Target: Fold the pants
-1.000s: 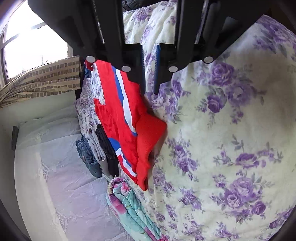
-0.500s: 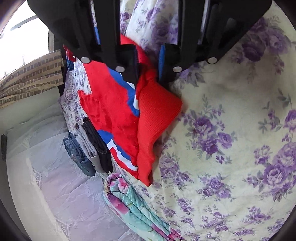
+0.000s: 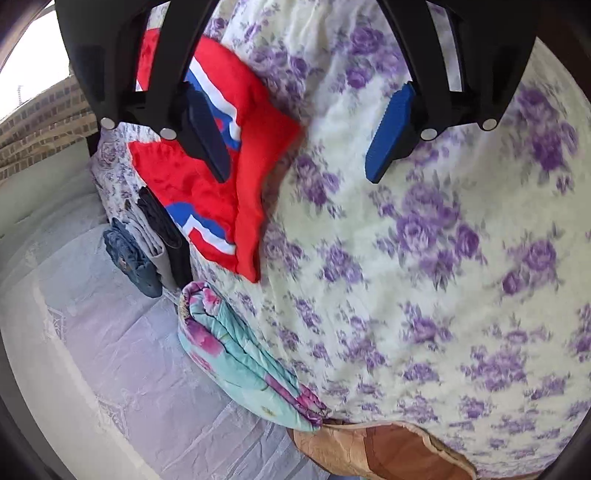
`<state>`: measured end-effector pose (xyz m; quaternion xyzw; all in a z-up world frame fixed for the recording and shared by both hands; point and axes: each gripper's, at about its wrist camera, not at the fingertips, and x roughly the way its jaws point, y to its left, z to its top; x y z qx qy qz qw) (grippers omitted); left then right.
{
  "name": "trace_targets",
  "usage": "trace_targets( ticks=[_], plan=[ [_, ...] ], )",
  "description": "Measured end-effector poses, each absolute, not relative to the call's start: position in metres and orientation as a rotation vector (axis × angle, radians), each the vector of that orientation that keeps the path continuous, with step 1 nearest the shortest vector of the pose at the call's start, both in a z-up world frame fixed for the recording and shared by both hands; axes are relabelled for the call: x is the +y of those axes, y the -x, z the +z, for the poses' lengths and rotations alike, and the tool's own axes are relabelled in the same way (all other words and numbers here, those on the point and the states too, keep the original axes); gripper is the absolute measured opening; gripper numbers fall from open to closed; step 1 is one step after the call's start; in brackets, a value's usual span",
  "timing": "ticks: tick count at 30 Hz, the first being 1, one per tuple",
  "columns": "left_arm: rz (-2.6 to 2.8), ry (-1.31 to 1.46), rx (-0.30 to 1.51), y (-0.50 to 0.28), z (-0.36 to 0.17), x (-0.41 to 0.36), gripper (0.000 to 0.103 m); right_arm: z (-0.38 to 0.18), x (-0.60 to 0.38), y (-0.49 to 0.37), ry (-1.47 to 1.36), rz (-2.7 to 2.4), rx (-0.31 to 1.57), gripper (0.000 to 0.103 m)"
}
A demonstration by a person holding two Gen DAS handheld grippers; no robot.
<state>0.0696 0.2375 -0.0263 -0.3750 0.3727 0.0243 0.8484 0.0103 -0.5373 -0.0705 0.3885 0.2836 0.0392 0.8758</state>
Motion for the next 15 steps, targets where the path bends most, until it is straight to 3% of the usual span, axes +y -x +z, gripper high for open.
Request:
trace_targets(
  ticks=[5,15],
  plan=[
    [0.023,0.742,0.824,-0.128,-0.018,0.235,0.081,-0.055,-0.534,-0.067,-0.851,0.177,0.671,0.074],
    [-0.06,0.615,0.983,-0.245,-0.029,0.204,0.082,-0.047,-0.533,-0.173,-0.922,0.189,0.785,0.074]
  ],
)
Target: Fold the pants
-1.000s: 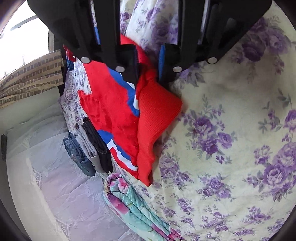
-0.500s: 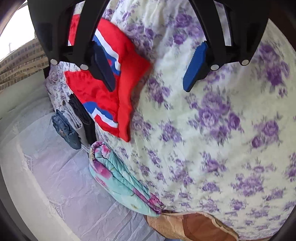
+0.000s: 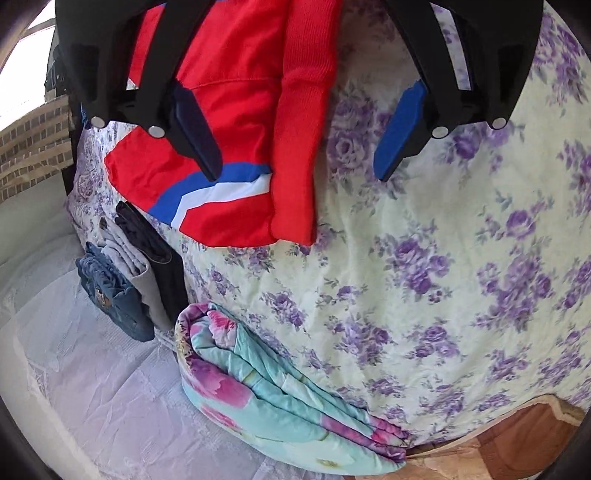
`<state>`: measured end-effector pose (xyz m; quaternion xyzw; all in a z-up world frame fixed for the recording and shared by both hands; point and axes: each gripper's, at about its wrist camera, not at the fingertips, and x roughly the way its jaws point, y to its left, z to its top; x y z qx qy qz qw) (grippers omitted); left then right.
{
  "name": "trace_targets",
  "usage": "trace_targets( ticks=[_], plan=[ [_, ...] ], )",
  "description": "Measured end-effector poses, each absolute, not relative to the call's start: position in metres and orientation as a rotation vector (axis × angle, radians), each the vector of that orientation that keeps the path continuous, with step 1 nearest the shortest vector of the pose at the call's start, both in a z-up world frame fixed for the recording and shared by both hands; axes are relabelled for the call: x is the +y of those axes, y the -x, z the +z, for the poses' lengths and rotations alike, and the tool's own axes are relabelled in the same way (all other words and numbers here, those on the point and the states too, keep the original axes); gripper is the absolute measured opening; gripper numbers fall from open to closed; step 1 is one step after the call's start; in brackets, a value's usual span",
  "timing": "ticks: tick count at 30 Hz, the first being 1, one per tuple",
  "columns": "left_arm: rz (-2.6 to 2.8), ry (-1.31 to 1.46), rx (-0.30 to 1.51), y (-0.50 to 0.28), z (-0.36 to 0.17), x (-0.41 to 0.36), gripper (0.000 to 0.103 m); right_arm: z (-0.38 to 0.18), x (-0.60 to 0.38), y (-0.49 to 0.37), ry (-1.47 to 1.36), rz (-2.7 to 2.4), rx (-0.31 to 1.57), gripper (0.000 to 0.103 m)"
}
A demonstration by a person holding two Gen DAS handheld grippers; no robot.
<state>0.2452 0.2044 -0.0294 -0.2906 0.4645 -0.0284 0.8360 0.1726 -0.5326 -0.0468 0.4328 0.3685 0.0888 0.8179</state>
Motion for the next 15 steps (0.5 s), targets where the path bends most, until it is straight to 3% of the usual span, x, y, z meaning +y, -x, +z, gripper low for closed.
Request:
trace_targets(
  ticks=[12,15],
  plan=[
    [-0.152,0.641,1.052,-0.304,-0.06,0.204,0.08,-0.054,-0.534,-0.219,-0.924,0.175,0.826,0.074],
    [-0.187,0.63,1.054,-0.31,-0.061,0.207,0.052,-0.051,-0.54,-0.237,-0.938,0.193,0.812,0.074]
  ],
)
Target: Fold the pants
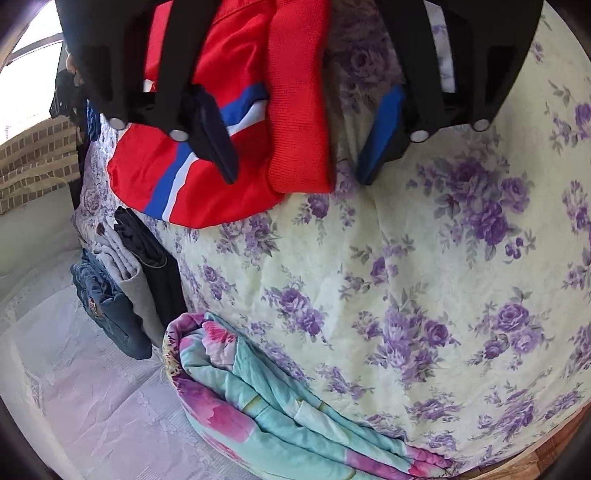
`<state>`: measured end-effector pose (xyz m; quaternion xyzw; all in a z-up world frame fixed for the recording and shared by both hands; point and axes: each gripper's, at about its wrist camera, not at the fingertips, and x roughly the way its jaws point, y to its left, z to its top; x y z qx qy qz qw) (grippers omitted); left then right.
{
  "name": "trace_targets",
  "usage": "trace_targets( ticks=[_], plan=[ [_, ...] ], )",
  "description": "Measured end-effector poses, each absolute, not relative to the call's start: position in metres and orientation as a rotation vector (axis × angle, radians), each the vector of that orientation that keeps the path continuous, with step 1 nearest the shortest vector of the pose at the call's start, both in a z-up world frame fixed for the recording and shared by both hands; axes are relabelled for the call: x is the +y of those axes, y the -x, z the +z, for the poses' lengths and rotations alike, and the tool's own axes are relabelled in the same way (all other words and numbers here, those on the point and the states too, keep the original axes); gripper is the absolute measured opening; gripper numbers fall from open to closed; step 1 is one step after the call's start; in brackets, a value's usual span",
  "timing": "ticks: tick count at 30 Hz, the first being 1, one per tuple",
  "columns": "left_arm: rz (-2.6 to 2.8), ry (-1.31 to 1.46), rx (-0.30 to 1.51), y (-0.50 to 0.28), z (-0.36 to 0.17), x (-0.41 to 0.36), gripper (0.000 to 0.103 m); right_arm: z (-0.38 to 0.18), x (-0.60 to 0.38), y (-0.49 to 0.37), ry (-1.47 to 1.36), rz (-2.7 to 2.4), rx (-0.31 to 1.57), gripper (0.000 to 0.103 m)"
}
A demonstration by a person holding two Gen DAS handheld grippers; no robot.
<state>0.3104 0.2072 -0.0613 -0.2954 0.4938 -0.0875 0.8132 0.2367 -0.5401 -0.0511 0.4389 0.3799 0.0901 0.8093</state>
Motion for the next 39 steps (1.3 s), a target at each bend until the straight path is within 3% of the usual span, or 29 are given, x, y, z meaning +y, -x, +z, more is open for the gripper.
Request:
trace_targets(
  ticks=[1,7,18,23,28,31,37,39],
  plan=[
    [-0.209,0.637,1.054,-0.312,-0.063,0.21,0.041,-0.05,-0.543,-0.246,-0.943,0.201,0.806,0.074],
    [-0.283,0.623,1.0,-0.307,-0.071,0.214,0.038,-0.045,-0.562,-0.309,-0.873,0.166,0.784,0.074],
    [-0.359,0.69,0.938,-0.306,-0.085,0.225,0.039,-0.093,-0.576,-0.416,-0.836,0.224,0.887,0.071],
    [-0.381,0.711,0.93,-0.309,-0.086,0.227,0.041,-0.102,-0.566,-0.441,-0.799,0.352,0.917,0.039],
    [-0.391,0.663,0.931,-0.314,-0.08,0.219,0.045,-0.104,-0.553,-0.453,-0.712,0.405,0.946,0.027],
    [-0.388,0.654,0.929,-0.317,-0.078,0.219,0.038,-0.102,-0.556,-0.45,-0.706,0.394,0.933,0.014],
    [-0.403,0.64,0.889,-0.315,-0.064,0.217,0.035,-0.077,-0.562,-0.423,-0.708,0.395,0.841,0.007],
    [-0.419,0.645,0.859,-0.312,-0.054,0.218,0.027,-0.067,-0.56,-0.413,-0.688,0.39,0.829,0.007]
  ],
)
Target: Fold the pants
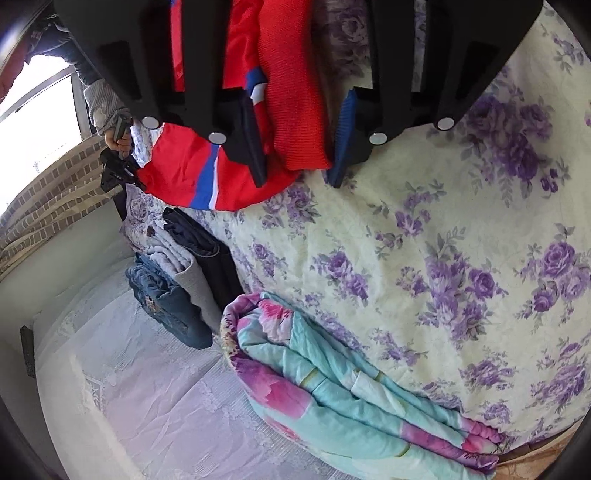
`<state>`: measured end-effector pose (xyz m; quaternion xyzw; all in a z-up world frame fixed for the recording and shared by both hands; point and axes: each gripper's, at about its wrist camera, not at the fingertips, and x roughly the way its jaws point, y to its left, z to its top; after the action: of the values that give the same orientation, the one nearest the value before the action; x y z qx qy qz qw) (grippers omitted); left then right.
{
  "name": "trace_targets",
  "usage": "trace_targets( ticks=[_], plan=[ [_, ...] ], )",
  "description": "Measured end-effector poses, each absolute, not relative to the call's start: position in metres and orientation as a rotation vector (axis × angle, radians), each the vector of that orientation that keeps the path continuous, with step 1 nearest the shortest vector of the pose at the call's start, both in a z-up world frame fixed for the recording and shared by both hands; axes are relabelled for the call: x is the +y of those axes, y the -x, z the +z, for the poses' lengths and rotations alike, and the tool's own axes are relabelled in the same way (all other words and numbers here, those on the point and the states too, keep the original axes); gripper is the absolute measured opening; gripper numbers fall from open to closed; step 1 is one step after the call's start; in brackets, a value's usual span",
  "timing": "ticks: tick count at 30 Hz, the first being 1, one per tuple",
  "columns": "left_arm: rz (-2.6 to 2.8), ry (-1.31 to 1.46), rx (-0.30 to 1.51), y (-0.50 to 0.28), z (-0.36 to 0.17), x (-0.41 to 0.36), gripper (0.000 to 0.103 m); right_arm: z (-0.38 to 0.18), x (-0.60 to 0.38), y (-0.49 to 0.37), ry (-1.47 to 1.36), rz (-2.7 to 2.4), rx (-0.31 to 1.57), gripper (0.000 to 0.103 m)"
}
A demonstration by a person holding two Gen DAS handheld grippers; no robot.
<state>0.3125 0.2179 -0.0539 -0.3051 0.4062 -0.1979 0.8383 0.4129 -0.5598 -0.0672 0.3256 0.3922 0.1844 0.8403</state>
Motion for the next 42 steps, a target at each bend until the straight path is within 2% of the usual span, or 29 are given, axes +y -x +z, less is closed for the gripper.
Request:
trace_targets(
  ticks=[1,12,15,16,17,19,21,22,25,33,42],
  plan=[
    [-0.437,0.655,0.85,-0.313,-0.049,0.219,0.009,-0.061,-0.559,-0.408,-0.68,0.39,0.822,0.007],
    [-0.466,0.58,0.87,-0.318,-0.025,0.2,0.01,-0.042,-0.563,-0.366,-0.681,0.347,0.796,0.007],
    [-0.41,0.585,0.932,-0.322,-0.036,0.204,0.018,-0.043,-0.564,-0.361,-0.685,0.337,0.809,0.007],
    [-0.396,0.597,0.958,-0.325,-0.042,0.205,0.034,-0.045,-0.564,-0.361,-0.686,0.332,0.816,0.007],
    [-0.391,0.615,0.985,-0.327,-0.05,0.206,0.043,-0.047,-0.564,-0.361,-0.689,0.33,0.82,0.007],
    [-0.386,0.63,1.033,-0.331,-0.067,0.204,0.043,-0.049,-0.564,-0.361,-0.699,0.332,0.823,0.007],
    [-0.385,0.607,1.031,-0.331,-0.073,0.199,0.04,-0.05,-0.564,-0.361,-0.704,0.331,0.823,0.007],
    [-0.397,0.604,1.021,-0.331,-0.073,0.198,0.026,-0.051,-0.565,-0.362,-0.706,0.329,0.824,0.007],
    [-0.416,0.595,0.979,-0.329,-0.063,0.195,0.02,-0.051,-0.567,-0.364,-0.712,0.318,0.825,0.007],
    [-0.49,0.532,0.824,-0.303,-0.002,0.191,0.018,-0.022,-0.57,-0.338,-0.706,0.315,0.728,0.007],
    [-0.531,0.548,0.751,-0.244,0.013,0.194,0.018,-0.01,-0.587,-0.238,-0.716,0.311,0.643,0.007]
  ],
)
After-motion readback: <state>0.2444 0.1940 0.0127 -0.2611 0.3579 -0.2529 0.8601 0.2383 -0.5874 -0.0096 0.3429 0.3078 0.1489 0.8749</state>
